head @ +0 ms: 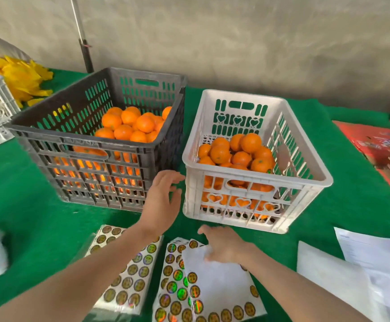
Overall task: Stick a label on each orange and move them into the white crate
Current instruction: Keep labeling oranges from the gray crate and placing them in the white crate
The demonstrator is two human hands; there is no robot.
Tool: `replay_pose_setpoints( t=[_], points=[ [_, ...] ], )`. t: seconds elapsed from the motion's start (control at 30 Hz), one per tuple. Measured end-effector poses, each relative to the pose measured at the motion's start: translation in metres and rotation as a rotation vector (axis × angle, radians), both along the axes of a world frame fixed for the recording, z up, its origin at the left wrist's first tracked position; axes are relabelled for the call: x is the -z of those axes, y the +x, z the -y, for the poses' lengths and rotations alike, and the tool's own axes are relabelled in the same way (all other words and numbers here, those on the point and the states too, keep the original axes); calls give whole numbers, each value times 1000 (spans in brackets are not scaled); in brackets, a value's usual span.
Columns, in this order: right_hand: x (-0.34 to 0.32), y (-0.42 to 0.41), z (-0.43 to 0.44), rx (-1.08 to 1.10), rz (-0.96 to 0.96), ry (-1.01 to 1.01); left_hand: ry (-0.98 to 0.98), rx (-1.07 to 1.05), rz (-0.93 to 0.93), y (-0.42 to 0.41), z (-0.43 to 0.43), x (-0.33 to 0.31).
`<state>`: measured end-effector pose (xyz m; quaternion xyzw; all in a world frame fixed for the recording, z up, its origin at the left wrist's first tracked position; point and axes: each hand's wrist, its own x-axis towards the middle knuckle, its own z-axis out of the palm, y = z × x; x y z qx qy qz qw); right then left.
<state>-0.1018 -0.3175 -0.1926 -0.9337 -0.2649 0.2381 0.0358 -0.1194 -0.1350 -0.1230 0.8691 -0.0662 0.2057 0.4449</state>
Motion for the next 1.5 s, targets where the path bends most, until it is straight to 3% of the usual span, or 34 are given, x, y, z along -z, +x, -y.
replay_pose_setpoints(
  t=[0.13, 0.2, 0.3, 0.37, 0.5, 0.7, 0.87, 1.1, 1.2, 1.3, 1.33, 1.5],
  points=[
    [-7, 5, 5, 103, 77, 231, -155, -66, -601, -27, 1, 44],
    [-16, 8, 5, 164, 52, 380, -227, -46, -801, -32, 3, 57],
    [-34, 9, 7, 213, 41, 537, -498, -5, -1001, -34, 9, 59],
    [-44, 6, 8, 205, 104, 571, -621, -13, -1024, -34, 11, 56],
    [-46, -20, 3, 52, 520, 624, -756, -69, -981, -31, 13, 47],
    [-20, -44, -21, 179, 417, 554, -769, -75, -960, -28, 16, 40],
    [-17, -49, -29, 165, 466, 547, -645, -114, -936, -24, 16, 35],
    [-28, -46, -30, 203, 436, 731, -539, 35, -1037, -22, 4, 41],
    [-47, -39, -38, 209, 451, 839, -349, 98, -1062, -28, 1, 50],
    [-77, -28, -53, 198, 513, 961, 271, 153, -808, -31, -8, 49],
    [-90, -23, -59, 191, 554, 1018, 354, 139, -643, -31, -15, 38],
    [-160, 30, -105, 166, 708, 1309, 127, 125, 77, -16, -67, -55]
  ],
)
